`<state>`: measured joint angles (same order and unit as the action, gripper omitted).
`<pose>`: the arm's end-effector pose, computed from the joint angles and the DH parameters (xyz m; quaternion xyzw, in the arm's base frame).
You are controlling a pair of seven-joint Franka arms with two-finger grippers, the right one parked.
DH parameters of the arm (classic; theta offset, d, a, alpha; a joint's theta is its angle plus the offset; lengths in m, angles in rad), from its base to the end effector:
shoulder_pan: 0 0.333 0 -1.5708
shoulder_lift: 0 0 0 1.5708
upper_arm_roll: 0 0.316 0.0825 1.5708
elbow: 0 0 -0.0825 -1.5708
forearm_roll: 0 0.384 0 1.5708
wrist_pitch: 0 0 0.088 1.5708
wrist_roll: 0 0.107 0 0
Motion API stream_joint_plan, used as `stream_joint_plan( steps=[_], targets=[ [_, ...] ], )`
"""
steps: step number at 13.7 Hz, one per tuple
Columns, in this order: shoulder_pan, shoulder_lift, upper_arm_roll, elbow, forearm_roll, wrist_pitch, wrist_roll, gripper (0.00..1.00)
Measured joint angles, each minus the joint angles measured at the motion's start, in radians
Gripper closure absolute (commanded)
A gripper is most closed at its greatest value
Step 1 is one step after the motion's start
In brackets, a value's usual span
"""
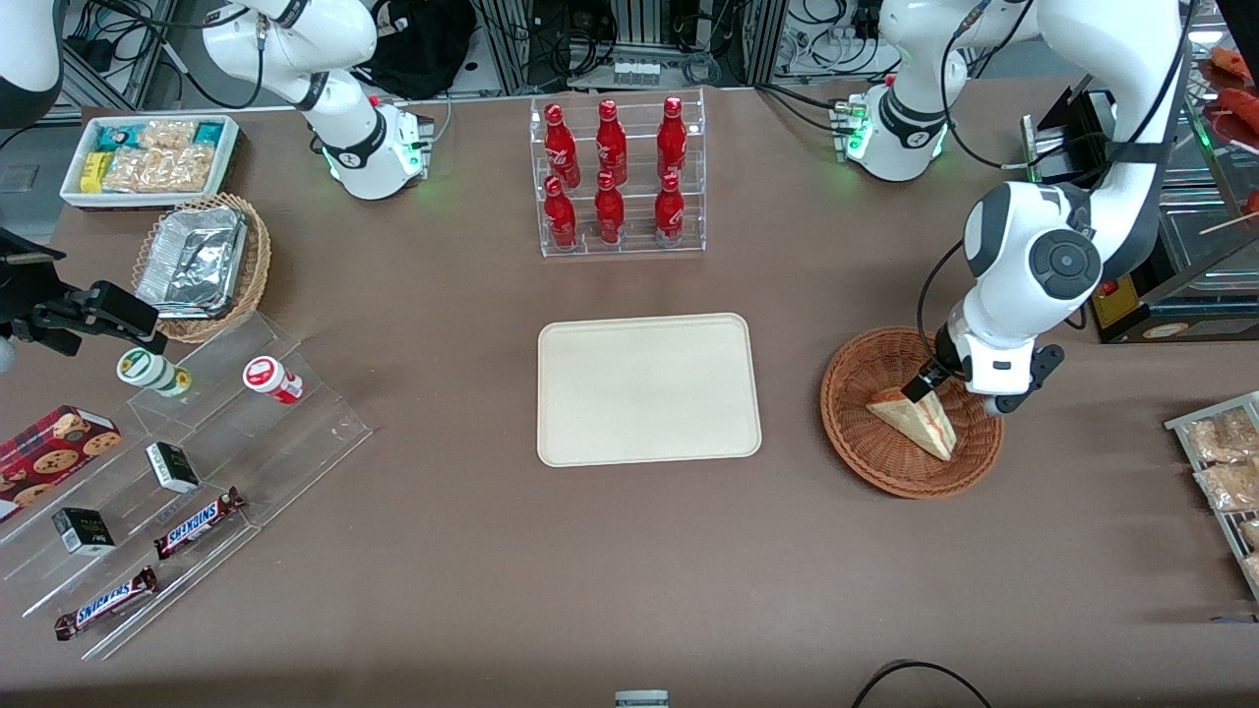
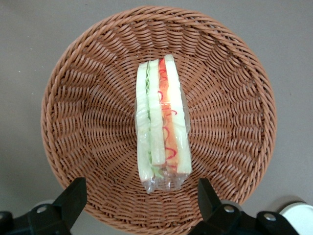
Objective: Place sandwich from basket to tray
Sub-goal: 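Lower the open left gripper around the wrapped sandwich in the basket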
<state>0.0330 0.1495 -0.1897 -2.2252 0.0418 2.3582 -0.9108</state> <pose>0.5343 -0.0835 0.3069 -0.9348 -0.3551 0.0055 0.0039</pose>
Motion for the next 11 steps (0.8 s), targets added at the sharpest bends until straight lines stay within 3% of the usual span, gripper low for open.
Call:
stream_joint_plan(
  steps=[4, 5, 6, 8, 9, 11],
  targets=[
    [0.001, 0.063, 0.003, -0.004, 0.0, 0.071, -0.007, 0.0],
    [0.001, 0.074, 0.003, -0.004, 0.0, 0.087, -0.008, 0.05],
    [0.001, 0.084, 0.003, -0.004, 0.0, 0.101, -0.008, 0.21],
    [0.001, 0.101, 0.004, -0.004, -0.001, 0.118, -0.015, 0.69],
    [0.001, 0.107, 0.004, -0.004, -0.001, 0.124, -0.025, 0.88],
    [0.002, 0.111, 0.004, 0.003, -0.001, 0.125, -0.034, 0.95]
  ],
)
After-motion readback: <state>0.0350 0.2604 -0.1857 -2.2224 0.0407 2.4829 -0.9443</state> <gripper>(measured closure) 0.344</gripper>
